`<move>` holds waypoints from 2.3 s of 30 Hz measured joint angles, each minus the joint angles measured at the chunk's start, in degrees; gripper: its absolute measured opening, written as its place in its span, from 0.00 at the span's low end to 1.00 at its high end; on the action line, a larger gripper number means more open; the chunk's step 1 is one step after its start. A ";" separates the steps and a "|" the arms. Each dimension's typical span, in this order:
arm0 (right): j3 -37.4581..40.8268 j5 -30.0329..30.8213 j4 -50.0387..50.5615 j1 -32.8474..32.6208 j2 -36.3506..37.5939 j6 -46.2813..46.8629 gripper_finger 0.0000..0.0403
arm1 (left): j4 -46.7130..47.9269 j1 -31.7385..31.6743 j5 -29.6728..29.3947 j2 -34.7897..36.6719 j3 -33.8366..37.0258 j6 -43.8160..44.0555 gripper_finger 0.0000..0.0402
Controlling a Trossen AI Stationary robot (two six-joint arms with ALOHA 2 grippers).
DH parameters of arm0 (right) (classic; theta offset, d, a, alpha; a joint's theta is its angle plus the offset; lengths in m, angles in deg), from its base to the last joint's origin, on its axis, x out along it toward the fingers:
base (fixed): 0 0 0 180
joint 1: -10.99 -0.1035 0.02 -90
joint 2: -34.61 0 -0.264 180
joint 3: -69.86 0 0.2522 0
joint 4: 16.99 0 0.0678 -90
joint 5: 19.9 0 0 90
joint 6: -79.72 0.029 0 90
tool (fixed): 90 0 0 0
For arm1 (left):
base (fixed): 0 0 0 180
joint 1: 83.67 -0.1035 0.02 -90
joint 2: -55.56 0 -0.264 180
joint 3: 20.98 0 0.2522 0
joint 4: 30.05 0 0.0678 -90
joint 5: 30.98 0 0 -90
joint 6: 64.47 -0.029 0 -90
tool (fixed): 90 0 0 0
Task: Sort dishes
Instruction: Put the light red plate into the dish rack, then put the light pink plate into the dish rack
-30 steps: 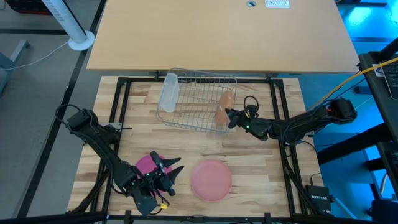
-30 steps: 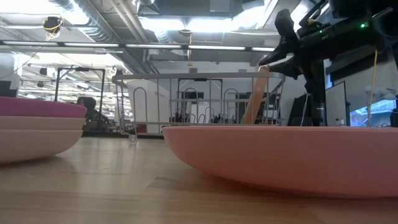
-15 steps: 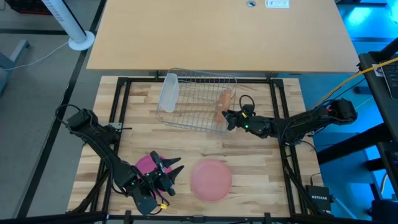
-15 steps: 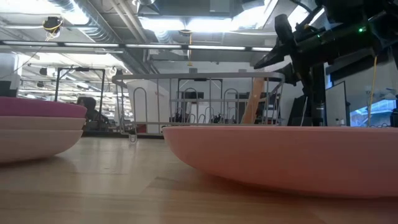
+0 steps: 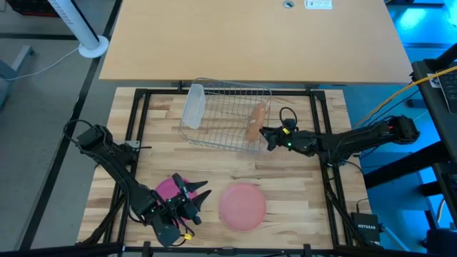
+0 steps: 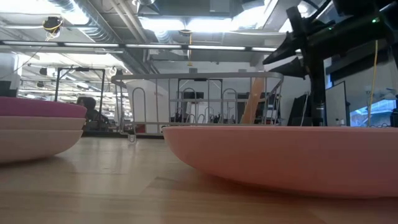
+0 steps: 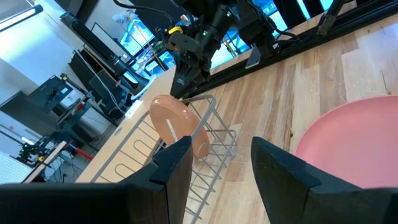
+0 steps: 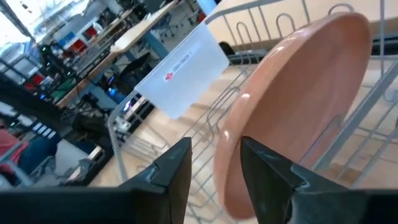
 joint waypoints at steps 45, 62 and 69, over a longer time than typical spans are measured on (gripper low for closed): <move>0.00 -13.85 -10.22 -31.70 4.14 -6.01 0.35 | 0.03 -0.02 -0.02 0.00 0.00 0.58 0.39; -8.12 -33.94 -18.59 -37.09 -25.68 -10.25 0.35 | -0.03 -3.66 5.10 0.00 0.00 9.93 0.39; -23.52 -30.88 15.37 -39.60 -28.60 -31.05 0.35 | -0.01 -4.49 6.10 0.00 0.00 11.10 0.39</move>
